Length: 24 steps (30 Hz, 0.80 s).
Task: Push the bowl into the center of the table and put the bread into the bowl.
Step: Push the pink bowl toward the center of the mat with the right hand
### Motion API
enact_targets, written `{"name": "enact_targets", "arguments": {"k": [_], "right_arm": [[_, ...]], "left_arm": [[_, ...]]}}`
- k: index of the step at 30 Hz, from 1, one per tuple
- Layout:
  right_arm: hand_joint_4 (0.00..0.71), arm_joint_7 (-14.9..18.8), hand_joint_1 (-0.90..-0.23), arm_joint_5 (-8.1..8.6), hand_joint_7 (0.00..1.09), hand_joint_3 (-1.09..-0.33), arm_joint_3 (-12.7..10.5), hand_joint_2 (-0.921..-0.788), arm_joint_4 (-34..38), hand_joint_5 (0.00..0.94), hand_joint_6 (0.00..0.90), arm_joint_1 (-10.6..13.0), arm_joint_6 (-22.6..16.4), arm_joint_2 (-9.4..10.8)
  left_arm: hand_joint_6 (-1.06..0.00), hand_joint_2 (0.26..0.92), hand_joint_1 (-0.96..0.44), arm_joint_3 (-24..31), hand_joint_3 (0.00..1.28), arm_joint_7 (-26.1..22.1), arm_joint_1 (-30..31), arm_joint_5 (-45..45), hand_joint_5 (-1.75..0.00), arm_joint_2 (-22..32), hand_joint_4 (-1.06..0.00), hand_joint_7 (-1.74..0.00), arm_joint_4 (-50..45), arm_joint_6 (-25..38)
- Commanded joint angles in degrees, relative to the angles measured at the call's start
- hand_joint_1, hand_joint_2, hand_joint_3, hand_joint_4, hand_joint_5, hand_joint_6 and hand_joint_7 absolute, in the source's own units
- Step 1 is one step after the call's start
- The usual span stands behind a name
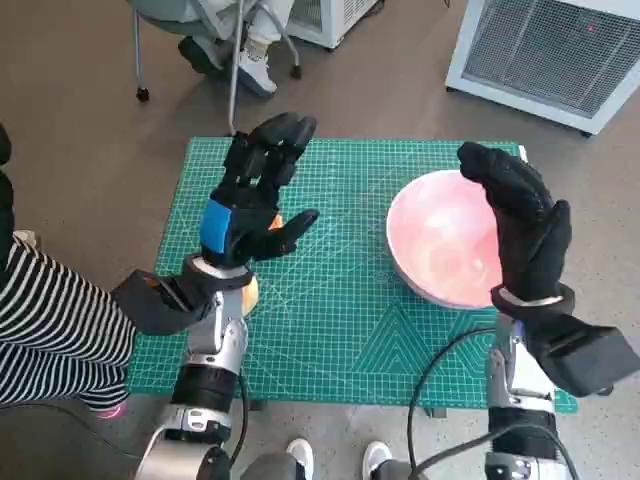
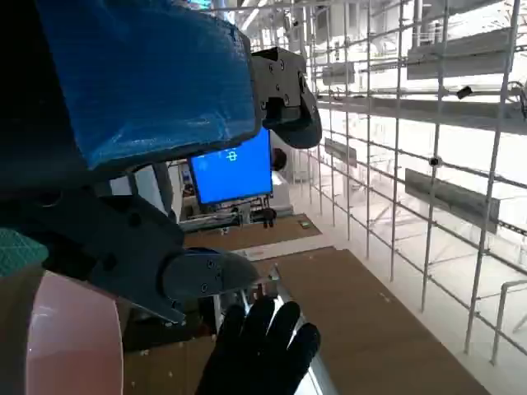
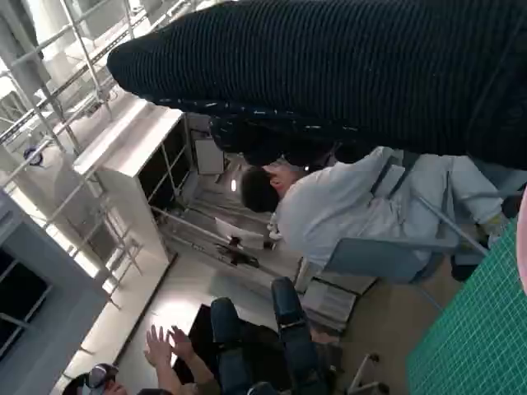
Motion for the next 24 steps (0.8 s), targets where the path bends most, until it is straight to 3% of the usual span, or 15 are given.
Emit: {"name": "enact_targets", "arguments": {"k": [1,24], "right_arm": [[0.135,-0.1,-0.687,0.58,0.36,-0.734,-0.2,-0.921,0.3,0.0,0.087,1.2,0.6,-0.1],[0.135,0.1,-0.671,0.38,0.36,-0.737,-0.6,-0.921,1.4,0.0,0.073,0.6,0.3,-0.7]], "left_arm": [[0.0,0.83,-0.19,-0.1,0.4,0.0,0.6,0.4,-0.18,0.3,-0.15,-0.71,-0.6,0.2],[0.0,0.837,-0.19,0.0,0.39,0.0,0.0,0.3,-0.15,0.1,-0.16,-0.71,0.4,-0.3]]}}
